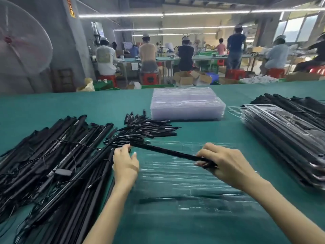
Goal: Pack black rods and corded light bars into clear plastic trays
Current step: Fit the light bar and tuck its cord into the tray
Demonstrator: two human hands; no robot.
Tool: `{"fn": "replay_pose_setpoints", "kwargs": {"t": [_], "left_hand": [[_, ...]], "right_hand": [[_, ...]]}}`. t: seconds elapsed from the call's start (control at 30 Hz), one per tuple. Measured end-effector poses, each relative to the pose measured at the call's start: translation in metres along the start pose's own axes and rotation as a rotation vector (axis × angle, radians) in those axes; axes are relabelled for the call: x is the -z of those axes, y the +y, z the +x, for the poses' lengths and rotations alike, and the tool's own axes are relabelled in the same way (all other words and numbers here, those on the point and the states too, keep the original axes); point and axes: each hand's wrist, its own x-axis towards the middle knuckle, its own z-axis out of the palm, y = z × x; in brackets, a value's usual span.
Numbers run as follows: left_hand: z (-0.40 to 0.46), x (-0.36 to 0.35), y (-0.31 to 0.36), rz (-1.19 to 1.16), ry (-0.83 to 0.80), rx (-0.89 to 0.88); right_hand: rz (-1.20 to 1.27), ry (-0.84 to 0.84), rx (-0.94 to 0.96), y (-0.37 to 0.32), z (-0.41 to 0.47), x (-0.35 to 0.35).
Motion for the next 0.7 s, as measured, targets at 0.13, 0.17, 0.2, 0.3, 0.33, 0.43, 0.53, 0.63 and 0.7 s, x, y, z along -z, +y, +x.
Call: {"fn": "replay_pose_setpoints", "kwargs": {"t": [0.13, 0.17, 0.2, 0.3, 0.33, 0.43, 0.53, 0.63, 0.7], "left_hand": [[-0.008, 0.006, 0.017, -0.345, 0.023, -0.041], [-0.013, 0.005, 0.021, -0.374, -0.043, -0.08], [-0.02, 0.002, 0.025, -0.395, -0.131, -0.137], [-0.038, -0.007, 0.028, -0.474, -0.422, -0.284], [-0.04, -0.008, 0.026, -0.494, -0.49, -0.317], [-0.044, -0.008, 0.018, -0.533, -0.57, -0.333], [-0.043, -0.009, 0.012, -0.379, -0.491, -0.375], [-0.04, -0.012, 0.007, -0.226, -0.433, -0.382], [-0.038, -0.014, 0.005, -0.168, -0.377, -0.381]], "right_hand": [[0.328, 0.288, -0.254, -0.015, 0.016, 0.005], [0.441, 0.349, -0.308, -0.019, 0.02, 0.005], [0.52, 0.398, -0.361, -0.025, 0.024, 0.004], [0.76, 0.464, -0.601, -0.037, 0.033, -0.006], [0.888, 0.461, -0.716, -0.038, 0.033, -0.012], [1.147, 0.413, -1.043, -0.037, 0.026, -0.03], [1.234, 0.348, -1.213, -0.031, 0.012, -0.044], [1.172, 0.05, -1.302, -0.017, -0.003, -0.041], [1.125, -0.219, -1.251, -0.006, -0.01, -0.029]]}}
